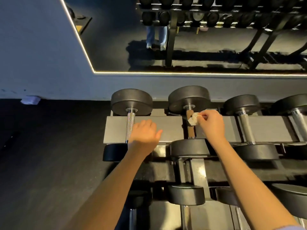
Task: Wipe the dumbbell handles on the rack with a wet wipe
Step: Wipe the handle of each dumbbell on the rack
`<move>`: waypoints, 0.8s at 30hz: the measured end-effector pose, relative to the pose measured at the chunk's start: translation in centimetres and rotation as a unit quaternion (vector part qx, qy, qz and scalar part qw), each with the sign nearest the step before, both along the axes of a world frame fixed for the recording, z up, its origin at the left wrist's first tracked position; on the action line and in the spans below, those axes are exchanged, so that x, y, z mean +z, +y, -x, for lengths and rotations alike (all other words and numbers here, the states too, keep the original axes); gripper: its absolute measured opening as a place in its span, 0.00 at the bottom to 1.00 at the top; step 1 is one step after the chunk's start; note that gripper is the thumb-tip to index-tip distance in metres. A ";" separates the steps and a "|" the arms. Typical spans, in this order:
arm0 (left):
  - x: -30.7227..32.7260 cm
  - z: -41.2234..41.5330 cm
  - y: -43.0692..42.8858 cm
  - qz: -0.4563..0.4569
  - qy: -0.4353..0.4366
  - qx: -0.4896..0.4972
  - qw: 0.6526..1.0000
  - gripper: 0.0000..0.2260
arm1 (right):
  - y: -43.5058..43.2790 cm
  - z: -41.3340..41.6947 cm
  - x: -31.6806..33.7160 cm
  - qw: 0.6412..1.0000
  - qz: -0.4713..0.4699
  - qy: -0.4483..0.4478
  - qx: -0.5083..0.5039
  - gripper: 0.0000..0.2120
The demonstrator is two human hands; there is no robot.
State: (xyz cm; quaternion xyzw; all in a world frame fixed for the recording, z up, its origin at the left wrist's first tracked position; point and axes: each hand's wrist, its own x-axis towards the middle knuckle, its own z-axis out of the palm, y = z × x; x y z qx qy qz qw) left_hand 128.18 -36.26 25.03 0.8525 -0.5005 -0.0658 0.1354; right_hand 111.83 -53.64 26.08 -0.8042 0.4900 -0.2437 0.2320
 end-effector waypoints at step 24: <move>-2.2 -0.2 -0.2 0.058 -0.228 -0.049 0.971 0.21 | -1.5 -1.3 -0.7 0.993 -0.099 0.022 0.058 0.03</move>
